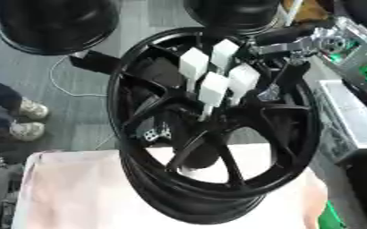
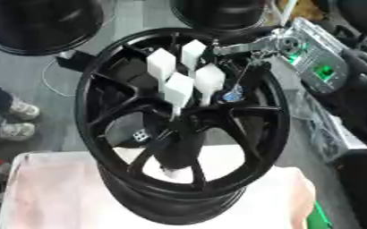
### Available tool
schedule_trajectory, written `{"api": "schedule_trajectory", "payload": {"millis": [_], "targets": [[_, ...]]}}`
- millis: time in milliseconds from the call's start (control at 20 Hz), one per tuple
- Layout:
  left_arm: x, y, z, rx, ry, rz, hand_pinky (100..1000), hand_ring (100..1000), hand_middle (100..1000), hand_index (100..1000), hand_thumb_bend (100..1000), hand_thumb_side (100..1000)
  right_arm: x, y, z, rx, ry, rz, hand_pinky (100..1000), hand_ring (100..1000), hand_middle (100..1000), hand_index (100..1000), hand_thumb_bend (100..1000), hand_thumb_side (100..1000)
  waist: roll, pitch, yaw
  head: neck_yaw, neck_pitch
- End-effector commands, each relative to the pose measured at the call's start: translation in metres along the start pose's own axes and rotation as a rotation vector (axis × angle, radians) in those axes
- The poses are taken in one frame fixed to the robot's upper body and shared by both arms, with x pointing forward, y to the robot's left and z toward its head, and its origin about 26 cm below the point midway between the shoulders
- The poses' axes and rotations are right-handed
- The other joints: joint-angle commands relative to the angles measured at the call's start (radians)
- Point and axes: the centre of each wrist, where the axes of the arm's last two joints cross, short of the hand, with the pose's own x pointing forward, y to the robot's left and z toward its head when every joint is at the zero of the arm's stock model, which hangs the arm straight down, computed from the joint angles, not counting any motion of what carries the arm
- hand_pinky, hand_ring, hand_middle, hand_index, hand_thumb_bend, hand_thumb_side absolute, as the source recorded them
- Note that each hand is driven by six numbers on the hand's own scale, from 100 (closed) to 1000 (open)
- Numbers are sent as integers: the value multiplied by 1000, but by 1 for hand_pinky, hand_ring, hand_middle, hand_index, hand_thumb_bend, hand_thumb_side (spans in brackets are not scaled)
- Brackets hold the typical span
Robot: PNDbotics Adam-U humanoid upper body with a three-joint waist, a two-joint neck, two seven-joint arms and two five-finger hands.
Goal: Pull the pin out of the wheel hub.
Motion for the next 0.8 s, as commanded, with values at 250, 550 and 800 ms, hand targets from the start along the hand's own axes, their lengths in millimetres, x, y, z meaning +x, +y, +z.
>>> {"api": "schedule_trajectory", "payload": {"millis": [250,550,800], "targets": [[9,3,-1,-1,-16,-30,538,620,624,686,288,986,5,-25,17,-90,9,33,316,305,500,584,133,100,1,-18,-6,5,-2],[8,6,1,11,-7,-36,538,620,623,686,288,986,5,-56,48,-292,28,0,312,305,500,584,144,100,-6,-28,-21,14,-2],[7,8,3,18,-1,-38,538,620,623,686,289,986,3,-69,65,-398,44,-19,305,303,499,584,156,100,-12,-37,-32,19,-2]]}}
